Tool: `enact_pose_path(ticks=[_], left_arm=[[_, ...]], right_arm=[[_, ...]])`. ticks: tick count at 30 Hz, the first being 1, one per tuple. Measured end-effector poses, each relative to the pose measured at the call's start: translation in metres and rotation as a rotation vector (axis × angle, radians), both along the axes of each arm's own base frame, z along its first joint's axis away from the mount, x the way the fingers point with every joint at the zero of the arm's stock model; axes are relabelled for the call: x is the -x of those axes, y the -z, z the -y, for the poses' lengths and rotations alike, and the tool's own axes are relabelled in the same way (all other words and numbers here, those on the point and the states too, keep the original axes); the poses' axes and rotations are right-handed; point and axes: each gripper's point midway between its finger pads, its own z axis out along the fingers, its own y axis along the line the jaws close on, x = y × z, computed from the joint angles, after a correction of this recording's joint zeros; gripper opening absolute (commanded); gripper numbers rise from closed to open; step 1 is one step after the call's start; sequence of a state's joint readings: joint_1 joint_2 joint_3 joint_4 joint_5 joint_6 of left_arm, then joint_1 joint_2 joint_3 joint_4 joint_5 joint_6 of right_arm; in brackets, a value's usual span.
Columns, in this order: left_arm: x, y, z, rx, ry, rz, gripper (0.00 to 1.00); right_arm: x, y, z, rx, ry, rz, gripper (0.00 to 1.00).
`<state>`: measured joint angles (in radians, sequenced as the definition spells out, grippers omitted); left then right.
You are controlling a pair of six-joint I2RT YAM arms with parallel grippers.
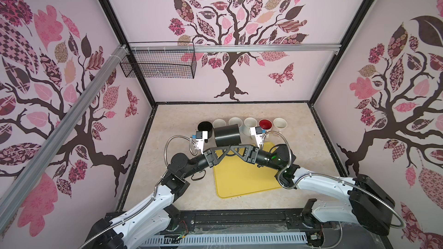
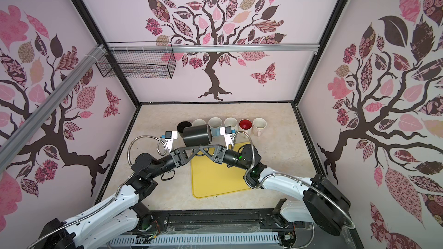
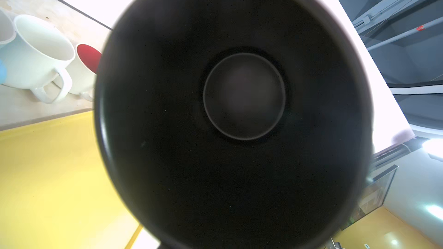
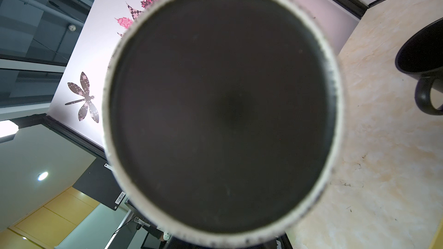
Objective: Turn the mug right side up
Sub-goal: Place the mug at the top-left of the table.
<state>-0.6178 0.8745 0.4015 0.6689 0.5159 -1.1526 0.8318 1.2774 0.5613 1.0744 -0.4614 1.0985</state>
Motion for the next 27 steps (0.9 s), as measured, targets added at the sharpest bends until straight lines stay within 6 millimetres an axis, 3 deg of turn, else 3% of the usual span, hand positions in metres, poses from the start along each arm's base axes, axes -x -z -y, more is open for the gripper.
enact_pose_path(ticks=[4,9,12,13,18,21,27], left_arm=[[0.000,-0.003,-0.001,0.013,-0.001,-0.002,0.23],[0.001,-0.008,-0.001,0.035,-0.001,0.005,0.00],[0.000,-0.008,-0.002,0.036,-0.004,0.004,0.00],[0.000,-0.008,-0.002,0.035,-0.005,0.004,0.00],[-0.001,-0.002,-0.005,0.008,-0.025,-0.018,0.00],[-0.002,0.007,-0.010,-0.030,-0.050,-0.043,0.00],[-0.004,0.002,-0.022,-0.035,-0.105,-0.018,0.00]], right_arm=[[-0.001,0.000,-0.002,-0.012,-0.002,0.006,0.00],[-0.001,-0.004,-0.002,-0.033,-0.002,0.017,0.00],[-0.001,-0.003,-0.002,-0.032,0.001,0.016,0.02],[-0.002,-0.003,-0.002,-0.030,0.003,0.017,0.04],[-0.003,0.004,-0.005,0.007,0.015,0.016,0.38],[-0.002,0.009,-0.007,0.040,0.021,0.018,0.50],[-0.010,0.035,-0.006,0.141,0.060,-0.031,0.60]])
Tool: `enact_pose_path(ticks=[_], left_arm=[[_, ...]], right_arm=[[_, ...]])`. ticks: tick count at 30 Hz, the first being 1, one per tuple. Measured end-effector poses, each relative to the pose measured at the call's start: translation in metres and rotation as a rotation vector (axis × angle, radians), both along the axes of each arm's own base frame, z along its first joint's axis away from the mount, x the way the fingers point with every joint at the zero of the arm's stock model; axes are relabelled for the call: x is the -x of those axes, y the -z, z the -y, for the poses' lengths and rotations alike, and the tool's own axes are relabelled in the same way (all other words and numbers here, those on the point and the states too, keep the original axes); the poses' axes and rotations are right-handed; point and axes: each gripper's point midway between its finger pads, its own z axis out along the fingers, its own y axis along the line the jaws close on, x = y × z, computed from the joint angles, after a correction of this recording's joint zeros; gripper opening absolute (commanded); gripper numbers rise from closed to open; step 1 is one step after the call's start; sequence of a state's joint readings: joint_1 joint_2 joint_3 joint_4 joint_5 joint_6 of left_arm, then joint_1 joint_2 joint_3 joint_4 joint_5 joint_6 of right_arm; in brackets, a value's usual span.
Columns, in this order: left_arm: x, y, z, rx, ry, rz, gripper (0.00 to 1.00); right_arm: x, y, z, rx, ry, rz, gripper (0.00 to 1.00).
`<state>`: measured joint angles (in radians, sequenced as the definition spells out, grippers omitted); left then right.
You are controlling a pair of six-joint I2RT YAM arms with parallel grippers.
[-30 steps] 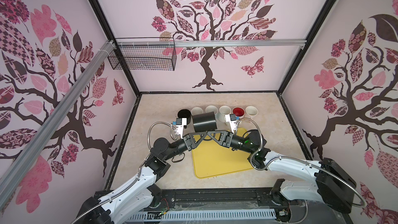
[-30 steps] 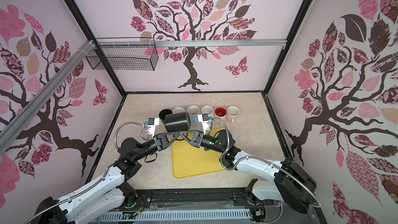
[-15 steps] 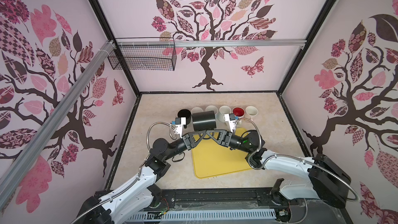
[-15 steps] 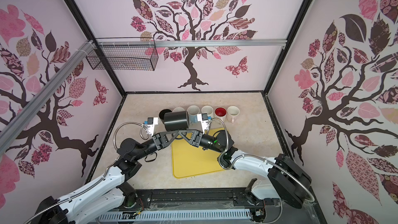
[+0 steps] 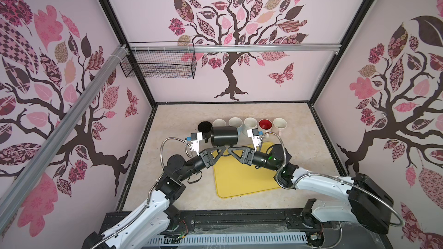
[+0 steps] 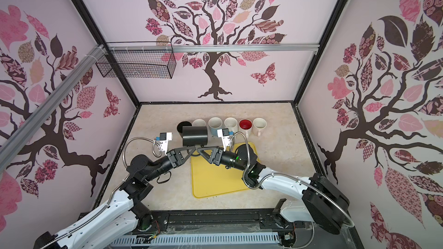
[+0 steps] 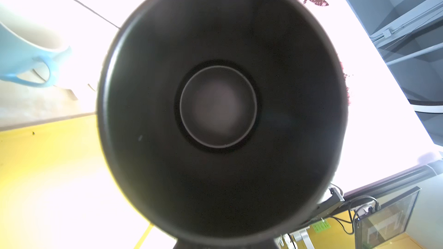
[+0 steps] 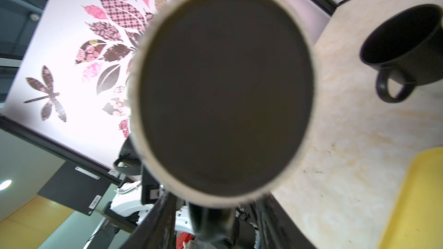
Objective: Turn the mug right side up
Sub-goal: Place the mug at the top-left of the table.
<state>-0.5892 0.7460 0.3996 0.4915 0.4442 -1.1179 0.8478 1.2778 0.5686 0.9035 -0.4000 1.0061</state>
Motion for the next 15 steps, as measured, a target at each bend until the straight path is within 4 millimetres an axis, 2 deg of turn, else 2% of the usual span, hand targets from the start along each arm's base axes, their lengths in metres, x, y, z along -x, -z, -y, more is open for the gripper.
enact_pose_path(ticks=[7,11,15], left_arm=[[-0.016,0.011,-0.017,-0.052,-0.086,-0.013,0.00],[-0.025,0.026,-0.031,-0.186,-0.167,-0.047,0.00],[-0.031,0.019,-0.044,-0.340,-0.243,-0.034,0.00]], right_arm=[[0.000,0.019,0.009,0.072,0.035,-0.039,0.62],[0.005,0.024,0.021,0.106,0.063,-0.040,0.63],[0.008,0.027,0.036,0.148,0.112,-0.033,0.63]])
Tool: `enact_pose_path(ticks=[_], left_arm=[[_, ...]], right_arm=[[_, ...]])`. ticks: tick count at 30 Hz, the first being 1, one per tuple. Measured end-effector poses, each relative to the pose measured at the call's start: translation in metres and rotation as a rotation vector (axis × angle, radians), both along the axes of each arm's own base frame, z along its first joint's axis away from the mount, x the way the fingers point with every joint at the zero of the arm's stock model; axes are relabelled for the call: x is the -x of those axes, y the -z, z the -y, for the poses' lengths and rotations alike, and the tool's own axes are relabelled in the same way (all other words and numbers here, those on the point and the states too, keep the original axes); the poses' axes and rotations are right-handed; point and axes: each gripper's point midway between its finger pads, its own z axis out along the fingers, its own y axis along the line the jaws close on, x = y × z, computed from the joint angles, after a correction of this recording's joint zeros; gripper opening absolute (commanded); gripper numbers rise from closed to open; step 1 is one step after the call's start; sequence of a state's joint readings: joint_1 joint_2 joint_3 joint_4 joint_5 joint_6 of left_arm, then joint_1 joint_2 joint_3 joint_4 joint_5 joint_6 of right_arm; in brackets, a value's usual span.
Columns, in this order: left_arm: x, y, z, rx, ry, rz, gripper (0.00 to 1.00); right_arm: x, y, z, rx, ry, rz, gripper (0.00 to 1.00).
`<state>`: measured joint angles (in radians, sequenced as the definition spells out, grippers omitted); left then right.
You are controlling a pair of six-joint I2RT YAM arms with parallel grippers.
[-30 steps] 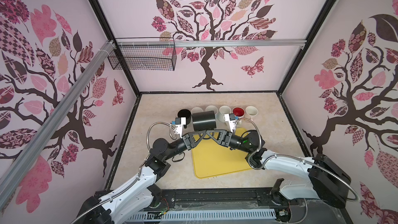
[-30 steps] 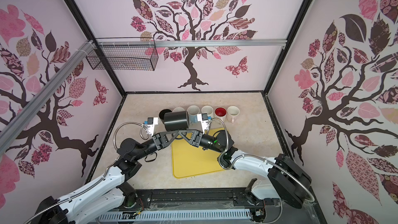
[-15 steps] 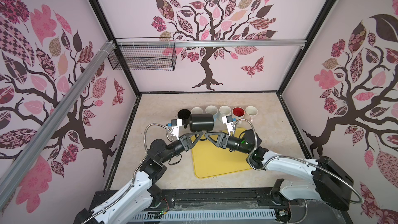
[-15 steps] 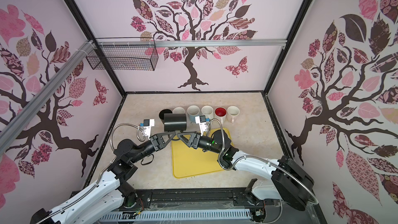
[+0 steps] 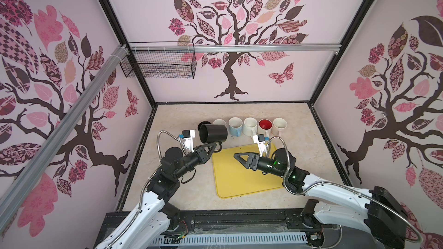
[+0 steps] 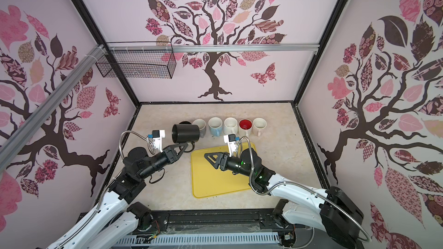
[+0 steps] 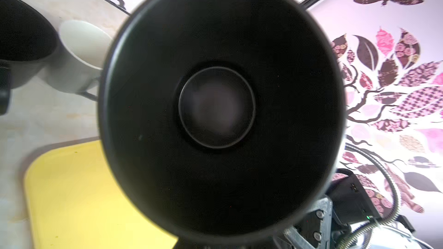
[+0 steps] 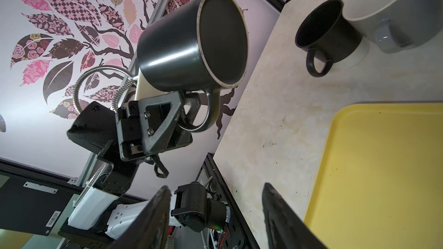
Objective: Turn the mug right side up
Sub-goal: Place the mug at the top-left of the table.
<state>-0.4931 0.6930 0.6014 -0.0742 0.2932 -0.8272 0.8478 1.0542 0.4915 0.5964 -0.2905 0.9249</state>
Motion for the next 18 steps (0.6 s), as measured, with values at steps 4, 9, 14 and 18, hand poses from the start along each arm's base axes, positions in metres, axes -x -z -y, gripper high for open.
enact_pose_path(ticks=[4,9,14,18], left_arm=[[-0.007,-0.005,-0.015,-0.143,-0.074,0.011,0.00],[-0.019,0.009,-0.035,-0.344,-0.158,-0.033,0.00],[-0.035,0.027,-0.054,-0.549,-0.230,-0.102,0.00],[-0.048,0.037,-0.075,-0.693,-0.303,-0.141,0.00]], right_arm=[[-0.004,0.009,0.014,0.071,0.069,-0.012,0.63],[-0.012,0.033,0.026,0.220,0.142,-0.054,0.64],[-0.015,0.045,0.033,0.293,0.169,-0.061,0.64],[-0.014,0.050,0.035,0.319,0.169,-0.065,0.64]])
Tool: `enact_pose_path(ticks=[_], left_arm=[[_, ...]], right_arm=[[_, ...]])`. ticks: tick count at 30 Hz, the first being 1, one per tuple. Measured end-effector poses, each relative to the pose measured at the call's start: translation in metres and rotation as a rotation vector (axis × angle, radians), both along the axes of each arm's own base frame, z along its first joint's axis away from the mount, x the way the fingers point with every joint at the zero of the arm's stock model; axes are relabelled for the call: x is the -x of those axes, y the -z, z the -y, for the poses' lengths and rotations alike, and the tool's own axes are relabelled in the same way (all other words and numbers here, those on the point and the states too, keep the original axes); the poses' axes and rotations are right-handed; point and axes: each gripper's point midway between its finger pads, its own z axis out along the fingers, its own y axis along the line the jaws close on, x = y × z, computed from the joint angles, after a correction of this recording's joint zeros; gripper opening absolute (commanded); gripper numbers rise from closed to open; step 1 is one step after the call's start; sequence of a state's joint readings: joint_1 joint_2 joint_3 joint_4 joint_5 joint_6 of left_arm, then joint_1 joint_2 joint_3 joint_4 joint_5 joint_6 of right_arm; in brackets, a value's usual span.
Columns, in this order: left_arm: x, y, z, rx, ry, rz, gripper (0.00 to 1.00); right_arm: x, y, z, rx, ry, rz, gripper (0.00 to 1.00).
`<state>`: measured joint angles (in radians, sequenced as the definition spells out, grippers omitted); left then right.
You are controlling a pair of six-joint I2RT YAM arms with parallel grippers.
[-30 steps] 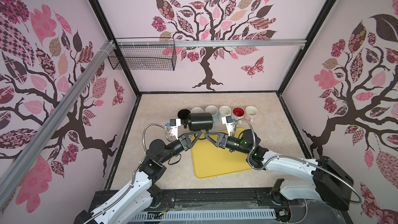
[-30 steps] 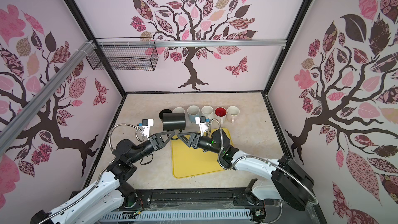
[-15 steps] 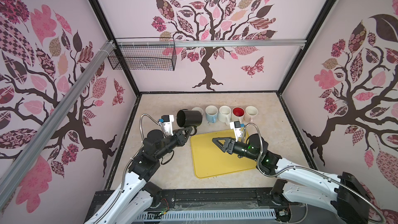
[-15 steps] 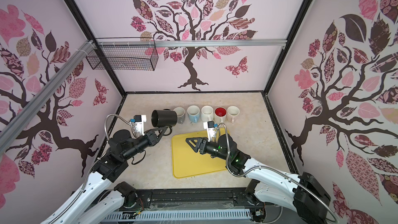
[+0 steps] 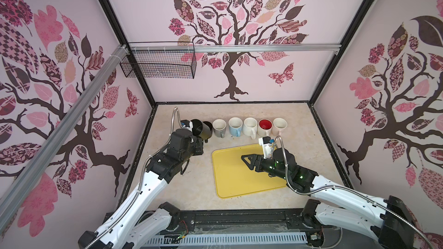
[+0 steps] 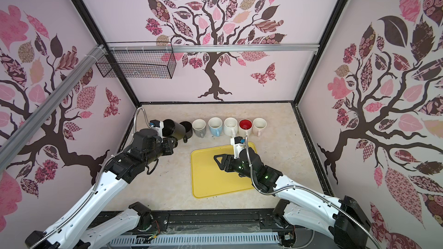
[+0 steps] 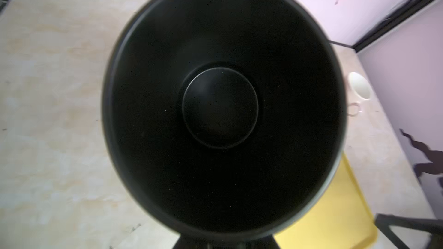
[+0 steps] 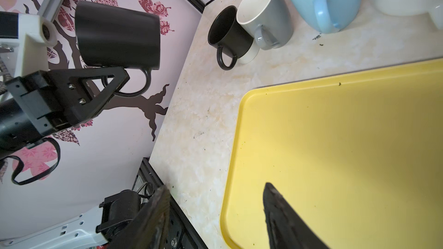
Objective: Turn the mug right side up
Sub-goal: Place the mug at the top-left of the table.
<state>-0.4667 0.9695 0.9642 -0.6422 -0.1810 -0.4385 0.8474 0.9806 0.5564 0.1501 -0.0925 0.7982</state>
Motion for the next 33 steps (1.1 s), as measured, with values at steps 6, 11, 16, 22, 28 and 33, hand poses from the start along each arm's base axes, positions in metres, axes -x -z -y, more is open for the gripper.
enact_pose_path(ticks=[6,11,16,22,28,33], left_arm=[[-0.020,0.021,-0.042,-0.058,-0.130,-0.078,0.00],[-0.032,0.048,-0.057,-0.088,-0.180,-0.161,0.00],[-0.041,0.071,-0.064,-0.117,-0.195,-0.229,0.00],[-0.056,0.086,-0.064,-0.132,-0.204,-0.257,0.00],[-0.069,0.103,-0.062,-0.141,-0.207,-0.273,0.00],[-0.076,0.118,-0.065,-0.160,-0.222,-0.303,0.00]], right_arm=[[0.000,0.004,0.002,0.029,-0.004,0.008,0.65],[-0.002,0.006,0.006,0.045,-0.001,0.014,0.65],[-0.003,0.011,0.010,0.065,-0.006,0.005,0.66],[-0.002,0.015,0.012,0.082,-0.017,-0.004,0.66],[-0.003,0.019,0.015,0.097,-0.019,-0.012,0.66],[-0.003,0.024,0.019,0.116,-0.018,-0.026,0.67]])
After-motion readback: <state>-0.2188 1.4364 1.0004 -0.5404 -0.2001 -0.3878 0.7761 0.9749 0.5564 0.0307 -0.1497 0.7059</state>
